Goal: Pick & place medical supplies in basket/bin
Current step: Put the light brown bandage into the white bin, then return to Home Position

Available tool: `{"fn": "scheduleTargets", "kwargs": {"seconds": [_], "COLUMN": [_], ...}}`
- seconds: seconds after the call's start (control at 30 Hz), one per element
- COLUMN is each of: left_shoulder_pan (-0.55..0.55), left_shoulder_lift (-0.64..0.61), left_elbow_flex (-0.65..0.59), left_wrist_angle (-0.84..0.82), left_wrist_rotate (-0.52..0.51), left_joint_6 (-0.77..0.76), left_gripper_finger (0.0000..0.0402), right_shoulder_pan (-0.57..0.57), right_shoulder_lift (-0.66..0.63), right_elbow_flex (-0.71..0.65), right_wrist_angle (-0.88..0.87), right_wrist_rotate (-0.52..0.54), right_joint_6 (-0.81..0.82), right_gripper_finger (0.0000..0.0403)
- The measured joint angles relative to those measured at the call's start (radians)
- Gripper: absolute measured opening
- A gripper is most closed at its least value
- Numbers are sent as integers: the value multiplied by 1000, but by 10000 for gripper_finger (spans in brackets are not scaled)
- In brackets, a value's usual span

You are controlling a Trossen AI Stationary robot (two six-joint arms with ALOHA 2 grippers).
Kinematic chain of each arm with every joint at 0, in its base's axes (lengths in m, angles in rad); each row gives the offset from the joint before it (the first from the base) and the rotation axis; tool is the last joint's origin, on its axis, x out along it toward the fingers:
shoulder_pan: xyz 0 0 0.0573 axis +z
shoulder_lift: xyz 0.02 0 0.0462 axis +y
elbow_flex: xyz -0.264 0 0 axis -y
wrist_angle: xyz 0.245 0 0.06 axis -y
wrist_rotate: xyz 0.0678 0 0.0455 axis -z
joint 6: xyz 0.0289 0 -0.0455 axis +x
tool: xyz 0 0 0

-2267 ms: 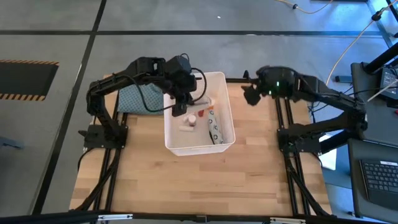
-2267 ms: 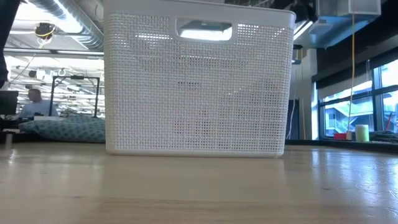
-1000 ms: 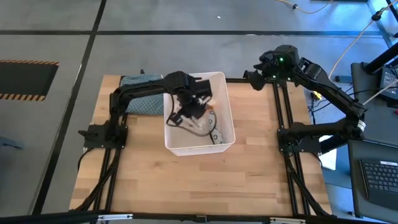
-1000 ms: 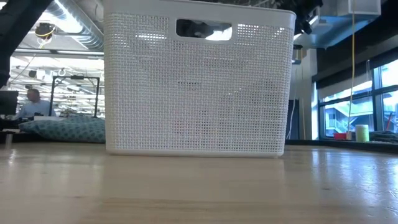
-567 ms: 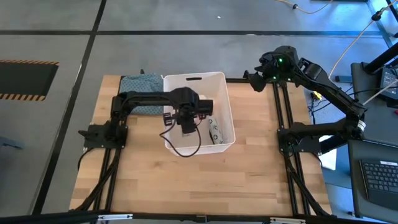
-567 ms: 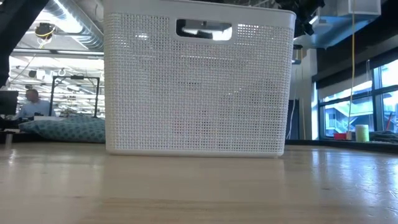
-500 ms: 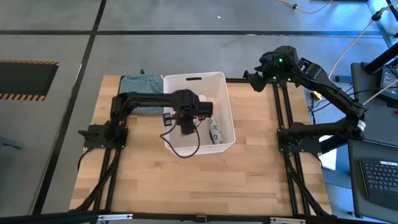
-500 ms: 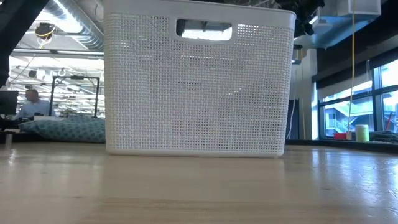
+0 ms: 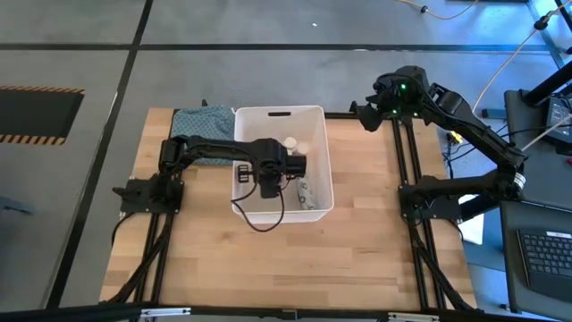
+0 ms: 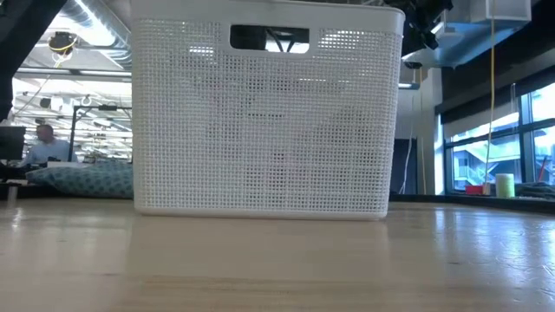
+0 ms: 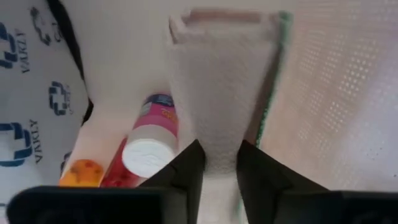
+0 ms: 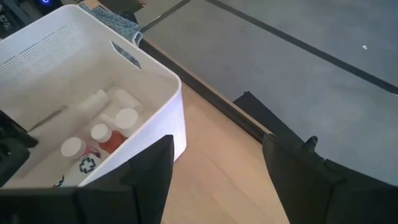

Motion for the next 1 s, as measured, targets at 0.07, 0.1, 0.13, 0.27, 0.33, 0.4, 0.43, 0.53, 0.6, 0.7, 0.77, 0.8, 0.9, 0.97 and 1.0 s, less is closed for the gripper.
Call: {"fn": "scheduleTargets", "kwargs": {"seconds": [0.07,0.1,0.13,0.27,0.33,0.4,0.43,0.53,0.6,0.7,0.77,0.8,0.9,0.97,1.0], "left_shoulder_pan": [1,1,1,1,0,0,0,6,17,40,58,69,116,156,180], "left_shoulder_lift": [0,0,0,0,0,-6,-9,-22,-38,-70,-96,-110,-157,-197,-224], "left_elbow_flex": [0,0,0,0,0,-1,0,27,75,182,259,300,397,422,421], "left_wrist_angle": [0,0,-2,0,0,0,0,-7,-4,-1,1,6,8,8,15], "left_wrist_rotate": [-1,-4,-10,-30,-51,-106,-143,-229,-242,-231,-219,-214,-183,-119,-45], "left_joint_6": [0,0,0,-8,-9,-11,-10,-38,-95,-238,-410,-518,-891,-1080,-1145], "left_gripper_finger": [95,100,104,114,115,115,114,111,108,106,105,104,101,99,98], "right_shoulder_pan": [0,0,0,0,0,0,0,0,0,0,0,0,2,21,39], "right_shoulder_lift": [0,0,0,0,0,0,0,0,0,0,0,0,0,-5,-18], "right_elbow_flex": [0,0,0,0,0,0,0,0,0,0,0,0,0,-8,-32], "right_wrist_angle": [0,0,0,-1,-1,-1,-1,-1,-1,-1,0,-2,-23,-5,43], "right_wrist_rotate": [0,0,0,0,0,0,0,-1,-1,0,1,3,2,-36,-59], "right_joint_6": [0,0,0,0,0,0,0,0,0,0,-11,-24,-3,-21,-15], "right_gripper_finger": [248,248,248,248,248,248,248,248,248,248,248,248,248,248,248]}}
